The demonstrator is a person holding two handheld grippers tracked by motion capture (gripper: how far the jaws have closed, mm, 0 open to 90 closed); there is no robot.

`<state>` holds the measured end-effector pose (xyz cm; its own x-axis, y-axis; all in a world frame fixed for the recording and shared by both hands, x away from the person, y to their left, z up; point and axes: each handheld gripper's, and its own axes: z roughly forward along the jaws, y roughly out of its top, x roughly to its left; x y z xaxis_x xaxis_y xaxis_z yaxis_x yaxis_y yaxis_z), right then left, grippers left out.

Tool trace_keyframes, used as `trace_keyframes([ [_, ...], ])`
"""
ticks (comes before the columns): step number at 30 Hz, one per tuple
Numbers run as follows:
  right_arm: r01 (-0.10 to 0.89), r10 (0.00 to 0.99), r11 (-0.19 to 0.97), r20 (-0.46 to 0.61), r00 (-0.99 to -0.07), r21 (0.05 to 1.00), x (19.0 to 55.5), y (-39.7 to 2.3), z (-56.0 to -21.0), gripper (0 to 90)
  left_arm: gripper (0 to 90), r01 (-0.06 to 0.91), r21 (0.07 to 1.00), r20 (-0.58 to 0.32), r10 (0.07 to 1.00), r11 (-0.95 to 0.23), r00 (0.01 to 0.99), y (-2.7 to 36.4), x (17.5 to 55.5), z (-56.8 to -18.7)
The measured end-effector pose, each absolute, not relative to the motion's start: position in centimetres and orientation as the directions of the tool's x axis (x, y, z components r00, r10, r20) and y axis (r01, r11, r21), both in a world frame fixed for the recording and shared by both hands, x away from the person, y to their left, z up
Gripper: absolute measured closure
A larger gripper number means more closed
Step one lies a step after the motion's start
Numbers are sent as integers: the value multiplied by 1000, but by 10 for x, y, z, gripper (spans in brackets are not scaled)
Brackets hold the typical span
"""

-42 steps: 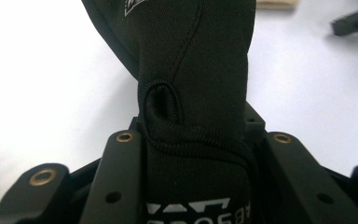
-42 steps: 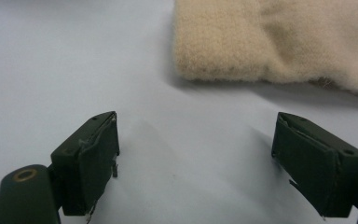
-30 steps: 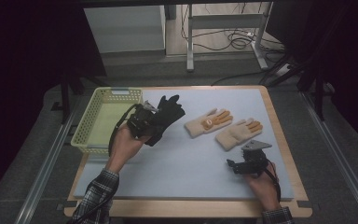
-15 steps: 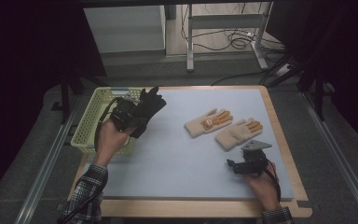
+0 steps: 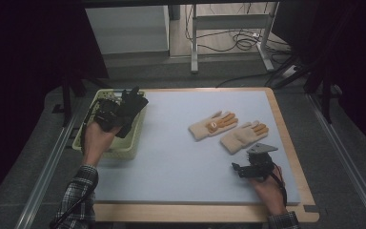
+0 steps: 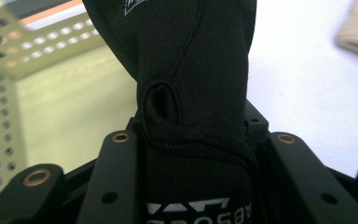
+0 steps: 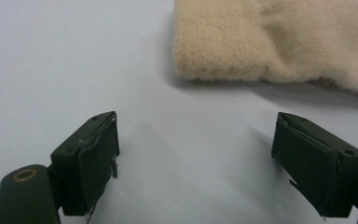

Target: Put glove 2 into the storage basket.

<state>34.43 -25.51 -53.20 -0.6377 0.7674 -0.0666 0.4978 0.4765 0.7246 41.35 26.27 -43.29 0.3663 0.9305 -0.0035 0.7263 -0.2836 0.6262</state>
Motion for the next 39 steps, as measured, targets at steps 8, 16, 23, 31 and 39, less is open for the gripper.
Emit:
trace_keyframes([
  [8,498,767,476,-66,-638,725,345,-255,-532,145,601,786,581,-28,960,-213,280,298,422,-448],
  [16,498,767,476,-65,-638,725,345,-255,-532,145,594,846,504,-13,978,-173,208,322,436,-470],
  [23,498,767,476,-66,-638,725,345,-255,-532,145,578,881,442,19,984,-169,179,328,450,-485],
  [31,497,767,477,-66,-639,725,345,-255,-532,145,527,901,379,106,977,-213,186,324,462,-497],
  [39,497,766,477,-66,-639,725,345,-256,-532,145,180,912,357,138,977,-203,163,324,465,-503],
])
